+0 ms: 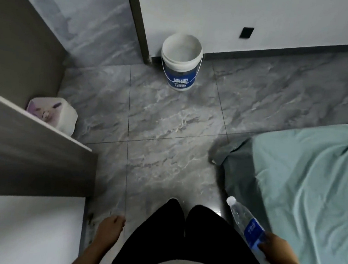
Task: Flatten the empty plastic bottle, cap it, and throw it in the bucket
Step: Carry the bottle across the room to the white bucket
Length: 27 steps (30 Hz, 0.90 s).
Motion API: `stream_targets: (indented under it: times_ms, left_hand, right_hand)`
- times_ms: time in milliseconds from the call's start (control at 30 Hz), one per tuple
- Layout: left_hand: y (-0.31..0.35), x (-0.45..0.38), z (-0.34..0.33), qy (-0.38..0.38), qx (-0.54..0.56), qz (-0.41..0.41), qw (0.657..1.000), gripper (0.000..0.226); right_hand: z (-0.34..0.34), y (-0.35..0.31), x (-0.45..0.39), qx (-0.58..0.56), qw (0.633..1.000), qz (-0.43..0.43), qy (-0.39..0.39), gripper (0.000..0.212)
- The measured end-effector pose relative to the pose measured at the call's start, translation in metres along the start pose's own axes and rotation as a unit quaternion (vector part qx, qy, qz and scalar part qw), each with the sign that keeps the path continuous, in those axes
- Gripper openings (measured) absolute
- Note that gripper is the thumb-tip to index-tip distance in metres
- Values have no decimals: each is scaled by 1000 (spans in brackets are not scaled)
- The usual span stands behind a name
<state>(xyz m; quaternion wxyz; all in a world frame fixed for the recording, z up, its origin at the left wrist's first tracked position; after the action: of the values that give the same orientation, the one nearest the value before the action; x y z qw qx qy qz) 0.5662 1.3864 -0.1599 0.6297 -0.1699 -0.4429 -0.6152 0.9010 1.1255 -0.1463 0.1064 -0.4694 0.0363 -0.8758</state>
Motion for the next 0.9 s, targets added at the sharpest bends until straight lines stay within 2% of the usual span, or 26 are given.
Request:
stream_targets:
  times_ms: [200, 400, 533, 733, 900]
  left_hand:
    - [78, -53, 45, 14, 7, -20, 1000, 32]
    - [136, -105, 64, 19, 19, -27, 999, 32]
    - [156, -133, 72, 9, 4, 10, 1000, 38]
    - [185, -160, 90, 23, 39, 65, 997, 30]
    - [215, -194, 115, 34, 22, 70, 997, 35]
  right_hand:
    - [24, -21, -19, -27, 998, -63, -4, 24]
    - [67, -75, -73, -32, 998, -59, 5, 26]
    - [111, -129, -113, -32, 999, -23, 16, 30]
    - [169, -210, -168, -6, 999, 27, 20, 24]
    - [199, -263, -205, 8, 999, 31, 11, 27]
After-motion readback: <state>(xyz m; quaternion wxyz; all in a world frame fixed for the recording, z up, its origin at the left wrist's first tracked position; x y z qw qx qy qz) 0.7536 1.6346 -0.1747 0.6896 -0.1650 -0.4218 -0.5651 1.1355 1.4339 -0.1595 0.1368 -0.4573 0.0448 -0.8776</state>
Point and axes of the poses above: each hand's wrist, its own x-axis away from the middle knuckle, its own z-axis out of the back of the hand, y = z × x, the point moved 1 cm from there along -x, towards the middle knuckle, and after that the axes turned 10 degrees about -x, right-handed, at the moved point
